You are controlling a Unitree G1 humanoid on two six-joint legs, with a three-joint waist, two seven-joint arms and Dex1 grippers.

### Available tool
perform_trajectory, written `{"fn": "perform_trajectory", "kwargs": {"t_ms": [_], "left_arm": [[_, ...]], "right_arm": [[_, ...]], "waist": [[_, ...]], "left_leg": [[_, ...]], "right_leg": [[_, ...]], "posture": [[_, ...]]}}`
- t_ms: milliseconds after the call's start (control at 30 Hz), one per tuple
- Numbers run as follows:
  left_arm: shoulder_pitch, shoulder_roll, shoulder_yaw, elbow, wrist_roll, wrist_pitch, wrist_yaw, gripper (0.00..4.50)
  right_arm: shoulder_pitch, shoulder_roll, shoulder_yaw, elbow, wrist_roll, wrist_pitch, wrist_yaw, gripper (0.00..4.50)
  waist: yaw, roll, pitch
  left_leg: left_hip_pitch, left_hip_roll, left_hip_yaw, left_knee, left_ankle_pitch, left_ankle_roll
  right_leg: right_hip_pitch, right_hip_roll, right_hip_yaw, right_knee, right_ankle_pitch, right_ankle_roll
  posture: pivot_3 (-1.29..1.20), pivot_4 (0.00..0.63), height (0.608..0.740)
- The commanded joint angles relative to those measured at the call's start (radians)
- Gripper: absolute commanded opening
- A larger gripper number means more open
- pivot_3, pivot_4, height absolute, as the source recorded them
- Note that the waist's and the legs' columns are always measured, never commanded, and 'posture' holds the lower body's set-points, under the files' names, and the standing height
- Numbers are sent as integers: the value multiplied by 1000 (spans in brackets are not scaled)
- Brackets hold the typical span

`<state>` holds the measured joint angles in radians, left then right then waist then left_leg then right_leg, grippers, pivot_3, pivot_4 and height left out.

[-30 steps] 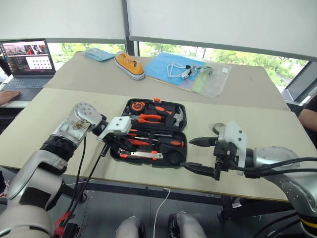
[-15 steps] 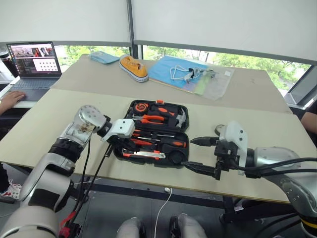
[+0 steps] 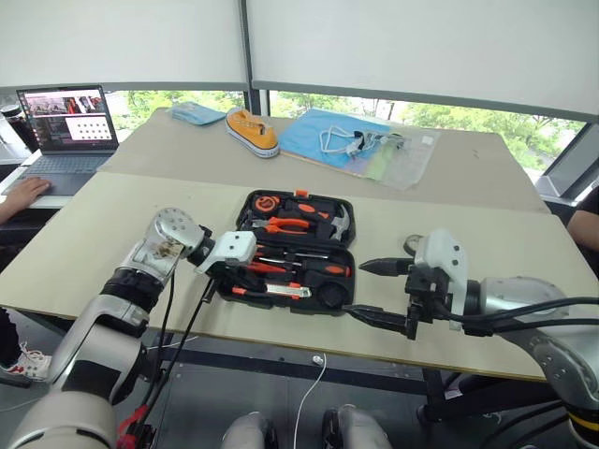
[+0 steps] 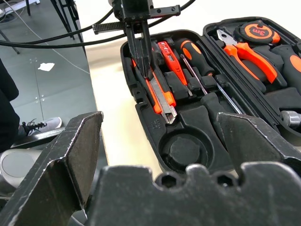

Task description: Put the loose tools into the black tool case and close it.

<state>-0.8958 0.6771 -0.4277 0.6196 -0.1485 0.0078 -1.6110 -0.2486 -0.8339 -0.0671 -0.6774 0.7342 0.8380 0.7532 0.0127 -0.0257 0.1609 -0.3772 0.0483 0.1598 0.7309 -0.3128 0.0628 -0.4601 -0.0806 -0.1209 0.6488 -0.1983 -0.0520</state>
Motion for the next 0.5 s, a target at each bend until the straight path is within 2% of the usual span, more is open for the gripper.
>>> {"fn": "perform_trajectory", "kwargs": {"t_ms": [33, 233, 500], "left_arm": [[-52, 69, 11, -101, -155, 161, -3, 38], [-63, 83, -30, -62, -107, 85, -3, 38], [-23, 33, -57, -13, -22, -18, 7, 38]], "right_arm": [[-5, -11, -28, -10, 8, -16, 8, 4500], [-4, -11, -28, -8, 5, -17, 12, 4500], [7, -12, -35, -14, 5, -11, 4, 4500]], "waist": [[-4, -1, 0], [-2, -1, 0], [0, -1, 0]], "left_leg": [[-3, 1, 0, 0, 3, -6], [-7, -1, 0, 0, 4, -7], [-9, -3, 1, 0, 3, -6]], "right_leg": [[-3, 2, 0, 0, 0, 0], [-5, 3, 0, -2, -1, -1], [-6, 2, 0, -3, -2, 0]], "posture": [[0, 150, 718], [0, 150, 718], [0, 150, 718]]}}
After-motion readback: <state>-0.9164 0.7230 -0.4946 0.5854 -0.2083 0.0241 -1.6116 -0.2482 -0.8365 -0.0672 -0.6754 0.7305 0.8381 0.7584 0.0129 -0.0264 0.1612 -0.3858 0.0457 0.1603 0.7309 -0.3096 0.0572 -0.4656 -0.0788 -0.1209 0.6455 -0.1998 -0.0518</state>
